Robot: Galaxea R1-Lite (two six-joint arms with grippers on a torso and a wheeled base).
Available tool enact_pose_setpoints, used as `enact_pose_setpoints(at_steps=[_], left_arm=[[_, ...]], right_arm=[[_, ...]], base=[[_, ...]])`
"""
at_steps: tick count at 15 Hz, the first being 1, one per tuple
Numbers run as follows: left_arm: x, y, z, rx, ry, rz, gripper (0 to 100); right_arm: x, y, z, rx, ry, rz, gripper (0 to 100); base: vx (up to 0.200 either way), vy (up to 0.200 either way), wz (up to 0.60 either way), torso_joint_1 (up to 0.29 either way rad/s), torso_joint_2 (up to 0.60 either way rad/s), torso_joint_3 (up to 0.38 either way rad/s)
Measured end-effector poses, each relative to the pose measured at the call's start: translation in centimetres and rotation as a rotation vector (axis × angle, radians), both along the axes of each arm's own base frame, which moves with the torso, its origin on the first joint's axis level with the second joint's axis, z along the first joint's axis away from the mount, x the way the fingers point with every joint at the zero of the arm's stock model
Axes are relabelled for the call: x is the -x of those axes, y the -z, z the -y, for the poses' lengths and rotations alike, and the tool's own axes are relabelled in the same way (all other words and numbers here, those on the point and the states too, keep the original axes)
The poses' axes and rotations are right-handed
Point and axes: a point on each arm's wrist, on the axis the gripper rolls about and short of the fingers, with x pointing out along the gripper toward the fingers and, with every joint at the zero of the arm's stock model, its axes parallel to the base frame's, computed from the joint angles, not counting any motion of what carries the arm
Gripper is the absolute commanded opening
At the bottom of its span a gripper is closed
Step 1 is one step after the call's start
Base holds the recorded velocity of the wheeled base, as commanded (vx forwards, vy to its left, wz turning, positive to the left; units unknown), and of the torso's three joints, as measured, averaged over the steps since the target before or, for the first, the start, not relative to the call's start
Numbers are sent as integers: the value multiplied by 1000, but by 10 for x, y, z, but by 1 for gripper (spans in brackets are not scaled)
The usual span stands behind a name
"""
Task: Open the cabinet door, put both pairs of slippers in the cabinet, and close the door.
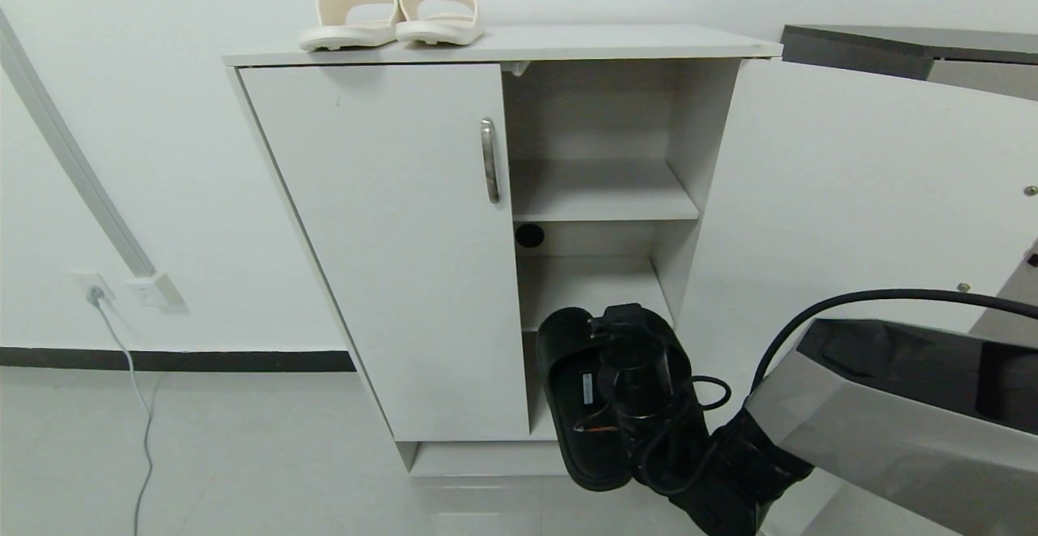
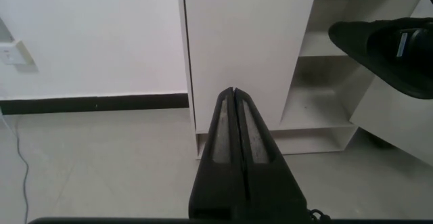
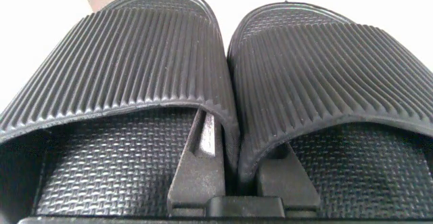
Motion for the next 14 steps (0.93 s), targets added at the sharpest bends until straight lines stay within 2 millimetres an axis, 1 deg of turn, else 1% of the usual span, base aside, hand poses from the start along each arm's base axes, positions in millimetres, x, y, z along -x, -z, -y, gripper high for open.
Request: enact_pose_setpoints(at_steps=[4, 10, 14], left_arm=[[0, 0, 0, 0, 0, -1, 0], [0, 0, 0, 0, 1, 0, 0], [0, 0, 0, 0, 1, -1, 0]], right_arm=[[-2, 5, 0, 6, 3, -5, 0], [-3, 11, -2, 8, 8, -7, 0], [-6, 5, -4, -18, 14, 27, 0]], base=[[0, 0, 0, 0, 0, 0], [0, 0, 0, 5, 4, -179], [0, 0, 0, 2, -1, -200]])
